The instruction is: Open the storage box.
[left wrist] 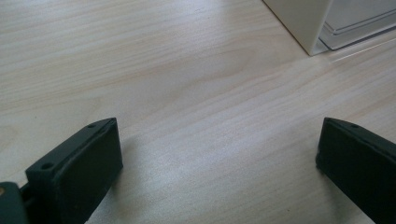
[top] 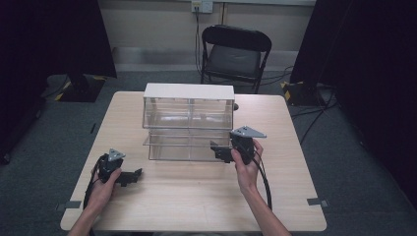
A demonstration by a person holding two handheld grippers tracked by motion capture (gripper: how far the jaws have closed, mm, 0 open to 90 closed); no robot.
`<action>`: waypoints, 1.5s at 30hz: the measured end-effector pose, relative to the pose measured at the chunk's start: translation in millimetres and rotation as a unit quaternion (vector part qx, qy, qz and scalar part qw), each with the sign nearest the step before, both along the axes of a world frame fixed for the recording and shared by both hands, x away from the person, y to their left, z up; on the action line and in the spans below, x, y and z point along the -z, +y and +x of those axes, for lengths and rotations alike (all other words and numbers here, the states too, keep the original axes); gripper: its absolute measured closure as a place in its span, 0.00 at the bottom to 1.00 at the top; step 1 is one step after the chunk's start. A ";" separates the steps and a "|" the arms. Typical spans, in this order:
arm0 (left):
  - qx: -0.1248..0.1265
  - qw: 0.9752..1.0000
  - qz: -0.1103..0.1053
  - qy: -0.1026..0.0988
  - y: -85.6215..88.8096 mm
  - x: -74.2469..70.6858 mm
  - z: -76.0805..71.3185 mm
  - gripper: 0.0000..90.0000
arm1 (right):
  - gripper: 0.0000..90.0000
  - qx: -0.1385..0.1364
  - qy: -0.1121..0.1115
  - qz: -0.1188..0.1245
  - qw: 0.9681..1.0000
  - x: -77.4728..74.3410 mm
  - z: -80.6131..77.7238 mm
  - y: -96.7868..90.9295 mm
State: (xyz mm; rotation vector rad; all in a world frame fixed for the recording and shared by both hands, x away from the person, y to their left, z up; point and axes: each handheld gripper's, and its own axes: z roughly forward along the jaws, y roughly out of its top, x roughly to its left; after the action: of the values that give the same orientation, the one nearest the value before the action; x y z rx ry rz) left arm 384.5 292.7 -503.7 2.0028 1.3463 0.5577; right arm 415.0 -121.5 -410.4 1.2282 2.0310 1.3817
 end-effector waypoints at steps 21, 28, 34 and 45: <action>0.000 1.000 0.000 0.000 0.0 0.0 0.0 0.00 | 0.15 0.004 -0.021 0.006 1.000 -12.9 -6.8 -0.3; 0.000 1.000 0.000 0.000 0.0 0.0 0.0 0.00 | 0.15 0.012 -0.031 0.020 0.999 -15.9 -4.9 -2.4; 0.000 1.000 0.000 0.000 0.0 0.0 0.0 0.00 | 0.15 0.009 -0.029 0.020 0.999 -17.1 -4.8 -2.5; 0.000 1.000 0.000 0.000 0.0 0.0 0.0 0.00 | 0.15 -0.001 -0.035 0.029 0.999 -23.1 -6.3 -3.9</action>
State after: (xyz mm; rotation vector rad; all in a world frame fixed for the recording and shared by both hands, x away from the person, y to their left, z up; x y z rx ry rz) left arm 384.5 292.7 -503.7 2.0023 1.3466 0.5578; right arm 408.7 -125.4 -387.4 1.1841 1.9590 1.4737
